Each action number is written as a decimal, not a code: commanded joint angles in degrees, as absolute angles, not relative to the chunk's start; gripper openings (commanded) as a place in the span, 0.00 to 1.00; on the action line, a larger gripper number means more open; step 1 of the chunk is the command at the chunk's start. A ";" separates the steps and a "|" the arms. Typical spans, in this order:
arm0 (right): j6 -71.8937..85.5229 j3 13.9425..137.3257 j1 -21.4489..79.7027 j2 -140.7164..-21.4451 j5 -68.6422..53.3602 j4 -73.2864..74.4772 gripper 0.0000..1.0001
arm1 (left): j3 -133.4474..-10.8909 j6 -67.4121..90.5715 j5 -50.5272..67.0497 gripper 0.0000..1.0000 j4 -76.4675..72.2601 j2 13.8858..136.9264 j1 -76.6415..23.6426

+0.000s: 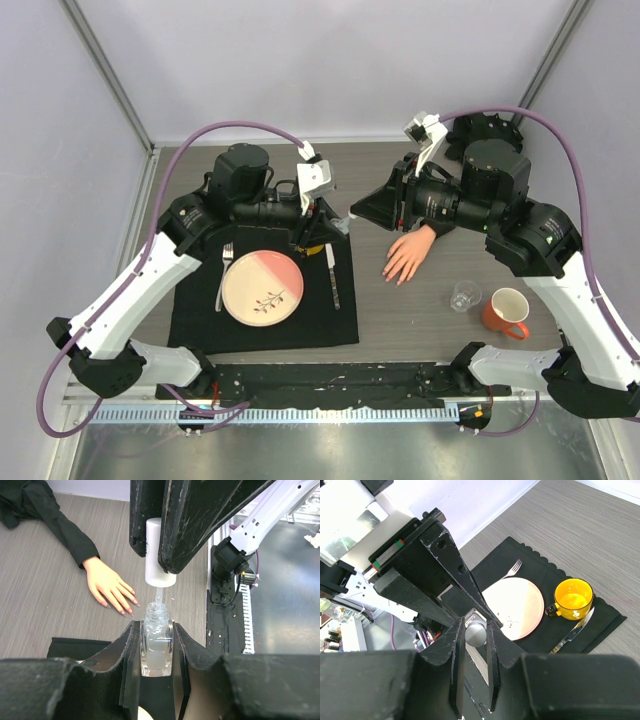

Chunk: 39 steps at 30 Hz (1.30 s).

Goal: Paint the nails

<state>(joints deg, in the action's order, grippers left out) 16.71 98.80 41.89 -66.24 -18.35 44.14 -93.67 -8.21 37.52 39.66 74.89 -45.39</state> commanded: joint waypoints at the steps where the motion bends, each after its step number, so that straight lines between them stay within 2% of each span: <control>1: 17.23 100.55 42.19 -65.66 -19.25 40.96 0.01 | -93.51 -8.96 37.71 0.00 38.76 74.36 -45.62; 39: 16.79 100.55 42.19 -65.30 -16.88 41.66 0.01 | -92.02 -9.58 36.65 0.00 38.50 74.53 -45.62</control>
<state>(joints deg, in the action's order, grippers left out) 16.82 98.80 41.89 -66.24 -17.74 43.79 -92.42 -9.34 36.95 39.77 74.89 -45.39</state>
